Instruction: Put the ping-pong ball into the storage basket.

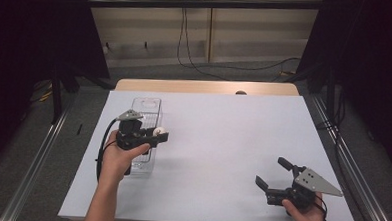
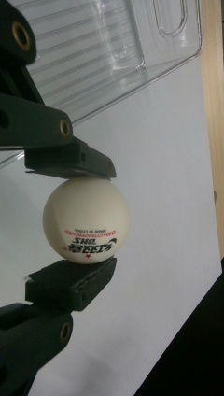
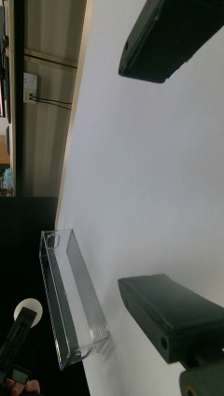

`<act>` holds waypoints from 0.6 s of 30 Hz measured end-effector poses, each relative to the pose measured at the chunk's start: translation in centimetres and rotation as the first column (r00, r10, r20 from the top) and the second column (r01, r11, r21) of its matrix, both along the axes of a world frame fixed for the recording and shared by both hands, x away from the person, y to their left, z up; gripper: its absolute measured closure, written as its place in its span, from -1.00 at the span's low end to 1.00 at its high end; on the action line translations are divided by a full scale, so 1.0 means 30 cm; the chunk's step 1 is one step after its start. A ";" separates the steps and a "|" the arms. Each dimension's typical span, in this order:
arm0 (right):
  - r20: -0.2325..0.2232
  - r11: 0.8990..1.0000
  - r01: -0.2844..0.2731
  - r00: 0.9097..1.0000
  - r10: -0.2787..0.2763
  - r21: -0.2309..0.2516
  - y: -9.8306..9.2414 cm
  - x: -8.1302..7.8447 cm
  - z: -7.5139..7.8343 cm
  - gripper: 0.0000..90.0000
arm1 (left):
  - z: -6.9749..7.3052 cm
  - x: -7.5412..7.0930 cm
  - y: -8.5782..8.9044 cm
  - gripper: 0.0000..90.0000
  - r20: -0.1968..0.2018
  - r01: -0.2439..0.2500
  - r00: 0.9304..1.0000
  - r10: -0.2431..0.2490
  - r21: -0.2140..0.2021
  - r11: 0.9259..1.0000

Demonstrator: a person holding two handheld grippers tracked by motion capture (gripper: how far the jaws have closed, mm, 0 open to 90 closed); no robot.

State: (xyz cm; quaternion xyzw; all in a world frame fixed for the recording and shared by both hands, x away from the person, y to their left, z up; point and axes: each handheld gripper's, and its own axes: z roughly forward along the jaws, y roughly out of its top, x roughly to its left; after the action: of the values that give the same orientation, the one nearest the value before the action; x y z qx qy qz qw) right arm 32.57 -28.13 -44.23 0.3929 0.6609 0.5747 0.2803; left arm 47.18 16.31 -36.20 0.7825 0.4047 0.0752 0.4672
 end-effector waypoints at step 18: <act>0.011 1.000 -0.003 1.000 0.003 -0.006 -0.004 0.001 0.001 -0.98 | -0.002 0.006 0.023 0.13 0.001 -0.027 1.000 0.027 0.007 1.000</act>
State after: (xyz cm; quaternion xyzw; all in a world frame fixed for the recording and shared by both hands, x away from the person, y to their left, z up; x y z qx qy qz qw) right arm 32.60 -28.25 -44.20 0.3882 0.6615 0.5753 0.2841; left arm 47.36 17.00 -36.27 0.7787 0.4146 0.0833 0.4634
